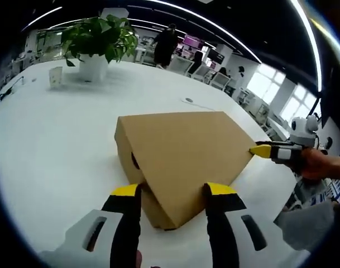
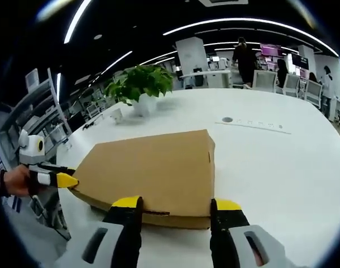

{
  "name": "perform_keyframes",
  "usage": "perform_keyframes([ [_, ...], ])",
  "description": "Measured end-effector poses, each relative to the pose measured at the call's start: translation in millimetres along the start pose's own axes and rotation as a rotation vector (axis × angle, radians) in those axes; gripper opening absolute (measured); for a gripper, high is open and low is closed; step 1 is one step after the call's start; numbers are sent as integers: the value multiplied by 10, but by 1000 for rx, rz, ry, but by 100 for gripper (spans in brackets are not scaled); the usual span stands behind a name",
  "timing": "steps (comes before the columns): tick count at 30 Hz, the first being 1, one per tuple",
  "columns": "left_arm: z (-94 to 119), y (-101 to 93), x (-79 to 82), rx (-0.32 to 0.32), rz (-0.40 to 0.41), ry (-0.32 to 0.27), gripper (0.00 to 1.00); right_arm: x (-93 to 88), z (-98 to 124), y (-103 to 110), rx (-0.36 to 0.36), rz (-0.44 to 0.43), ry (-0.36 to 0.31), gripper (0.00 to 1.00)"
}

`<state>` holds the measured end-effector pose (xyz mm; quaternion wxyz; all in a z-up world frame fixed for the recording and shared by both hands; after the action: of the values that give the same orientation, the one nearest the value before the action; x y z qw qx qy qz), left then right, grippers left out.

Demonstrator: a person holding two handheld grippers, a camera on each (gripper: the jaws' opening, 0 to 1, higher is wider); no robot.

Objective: Operate the shoe box by opening the lid, removing the specified soft item, and placing it in the target area until the item is outside and the box remains undamaged.

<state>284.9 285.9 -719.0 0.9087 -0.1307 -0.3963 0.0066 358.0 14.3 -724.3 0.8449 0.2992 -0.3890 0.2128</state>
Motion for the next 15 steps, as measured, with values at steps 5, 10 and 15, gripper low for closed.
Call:
perform_keyframes([
  [5,83,76,-46,6,0,4,45,-37,-12,116,10,5,10,45],
  [10,187,117,-104,42,7,5,44,-93,-14,241,12,6,7,45],
  [15,219,169,-132,38,7,0,44,-121,5,289,27,11,4,45],
])
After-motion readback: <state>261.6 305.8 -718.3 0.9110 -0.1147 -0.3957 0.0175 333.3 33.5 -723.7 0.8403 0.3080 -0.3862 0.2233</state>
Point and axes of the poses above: the point that each gripper's makers call its tool centre point, and the gripper's own axes: z roughly backward along the fingers, y roughly to its left, x roughly out of its top, the point moved 6 cm from there along z, roughly backward along the fingers, and after that the axes turned 11 degrees about x, right-handed, at the moved point
